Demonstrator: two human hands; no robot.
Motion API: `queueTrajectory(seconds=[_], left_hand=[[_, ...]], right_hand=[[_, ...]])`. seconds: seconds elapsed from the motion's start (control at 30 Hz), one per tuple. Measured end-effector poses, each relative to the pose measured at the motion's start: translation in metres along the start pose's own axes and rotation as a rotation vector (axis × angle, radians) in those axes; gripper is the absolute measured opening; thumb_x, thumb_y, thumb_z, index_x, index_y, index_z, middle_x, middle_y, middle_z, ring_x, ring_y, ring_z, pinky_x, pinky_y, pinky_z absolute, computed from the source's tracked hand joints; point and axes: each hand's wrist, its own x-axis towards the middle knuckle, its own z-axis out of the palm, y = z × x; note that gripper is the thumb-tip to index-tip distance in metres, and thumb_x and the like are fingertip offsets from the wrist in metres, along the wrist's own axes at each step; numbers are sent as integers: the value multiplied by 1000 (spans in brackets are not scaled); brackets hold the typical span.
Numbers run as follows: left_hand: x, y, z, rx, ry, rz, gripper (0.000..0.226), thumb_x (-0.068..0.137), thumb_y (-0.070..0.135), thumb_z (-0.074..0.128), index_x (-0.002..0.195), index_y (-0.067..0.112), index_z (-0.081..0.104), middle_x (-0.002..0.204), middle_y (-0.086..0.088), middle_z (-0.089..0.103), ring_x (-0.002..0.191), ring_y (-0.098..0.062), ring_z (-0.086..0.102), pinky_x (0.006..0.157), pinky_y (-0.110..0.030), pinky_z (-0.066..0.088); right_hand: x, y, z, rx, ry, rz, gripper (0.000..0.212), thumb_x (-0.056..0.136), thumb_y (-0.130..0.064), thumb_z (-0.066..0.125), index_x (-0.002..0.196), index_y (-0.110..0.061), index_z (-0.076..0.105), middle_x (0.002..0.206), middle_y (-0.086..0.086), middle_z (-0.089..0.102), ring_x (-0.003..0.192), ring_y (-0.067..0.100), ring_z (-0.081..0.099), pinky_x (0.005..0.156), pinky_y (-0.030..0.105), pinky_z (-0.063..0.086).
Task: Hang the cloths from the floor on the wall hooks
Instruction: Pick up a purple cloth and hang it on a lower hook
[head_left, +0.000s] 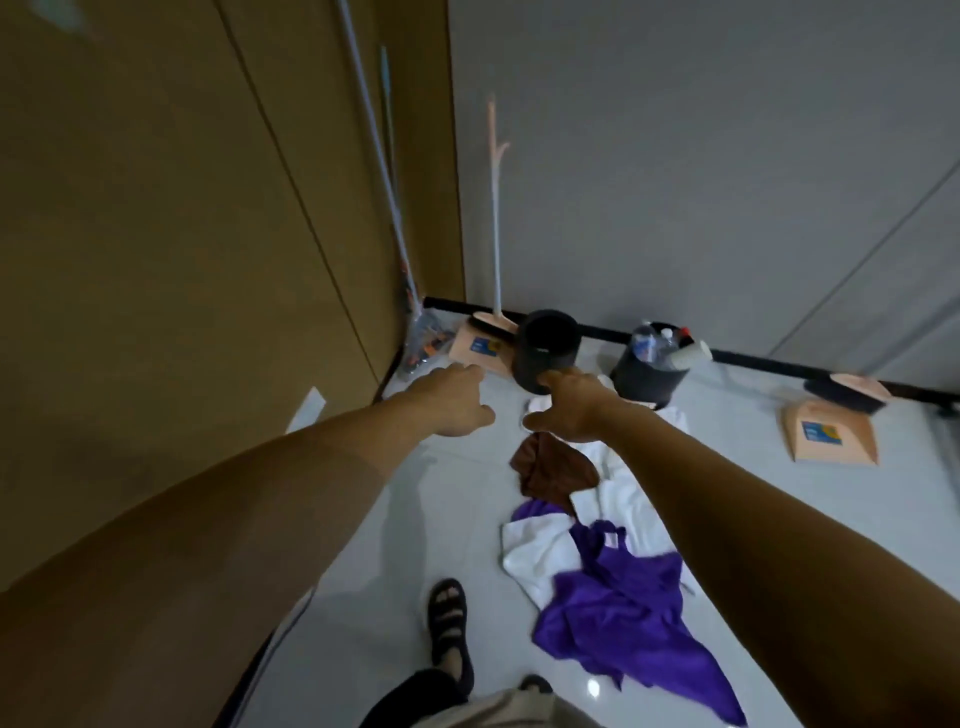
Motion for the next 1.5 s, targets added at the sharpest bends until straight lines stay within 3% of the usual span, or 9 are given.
queueTrajectory(seconds=[0.3, 0.43, 0.53, 0.73, 0.93, 1.2, 1.33, 1.4, 1.5], left_hand=[[129, 61, 92, 89, -250, 236, 57, 83, 45, 56, 130, 15, 45, 130, -12, 50, 109, -31, 53, 81, -37, 46], [151, 89, 142, 111, -375, 291, 57, 84, 43, 56, 130, 12, 45, 133, -12, 47, 116, -33, 50, 92, -40, 45], [164, 106, 189, 112, -426, 289, 47, 83, 38, 57, 121, 12, 49, 128, -13, 50, 115, -33, 51, 87, -37, 43], [187, 137, 301, 72, -521, 203, 59, 82, 42, 56, 134, 17, 44, 141, -9, 45, 126, -31, 46, 96, -36, 39], [238, 143, 435, 79, -563, 216, 51, 86, 41, 55, 129, 16, 46, 131, -10, 51, 116, -31, 51, 88, -39, 43], [328, 118, 580, 69, -472, 254, 43, 84, 33, 57, 122, 15, 50, 124, -9, 55, 112, -31, 52, 91, -40, 46], [347, 101, 619, 70, -393, 261, 46, 84, 33, 59, 125, 15, 49, 121, -9, 55, 110, -28, 52, 85, -38, 46], [350, 96, 627, 74, -360, 271, 49, 84, 33, 60, 128, 15, 46, 124, -9, 52, 113, -29, 50, 85, -38, 44], [348, 96, 625, 67, -359, 292, 56, 84, 32, 60, 133, 15, 41, 131, -10, 48, 118, -29, 45, 88, -38, 43]], right_hand=[[36, 103, 50, 160, -107, 325, 70, 88, -48, 60, 146, -18, 36, 144, 14, 42, 129, 36, 42, 102, 41, 37], [39, 147, 90, 252, -156, 452, 70, 87, -47, 61, 145, -15, 37, 144, 14, 39, 130, 34, 40, 103, 39, 37], [39, 187, 124, 298, -204, 492, 65, 86, -45, 60, 139, -13, 42, 141, 15, 42, 126, 35, 43, 101, 39, 38], [41, 273, 216, 341, -275, 535, 63, 87, -44, 60, 140, -17, 39, 140, 14, 44, 127, 35, 45, 100, 42, 42], [81, 352, 351, 367, -341, 589, 49, 89, -41, 52, 131, -16, 43, 135, 14, 46, 124, 36, 45, 97, 45, 42], [179, 437, 499, 368, -217, 674, 63, 87, -26, 56, 144, -14, 30, 144, 14, 36, 132, 36, 34, 102, 48, 38], [201, 465, 547, 286, -212, 678, 81, 88, -21, 60, 152, -14, 11, 156, 10, 17, 144, 33, 14, 111, 48, 30], [204, 472, 561, 222, -238, 672, 75, 88, -20, 59, 150, -11, 17, 157, 10, 16, 147, 32, 7, 112, 51, 28], [204, 475, 567, 127, -300, 645, 52, 89, -23, 58, 137, -10, 39, 150, 10, 32, 145, 31, 14, 111, 54, 28]])
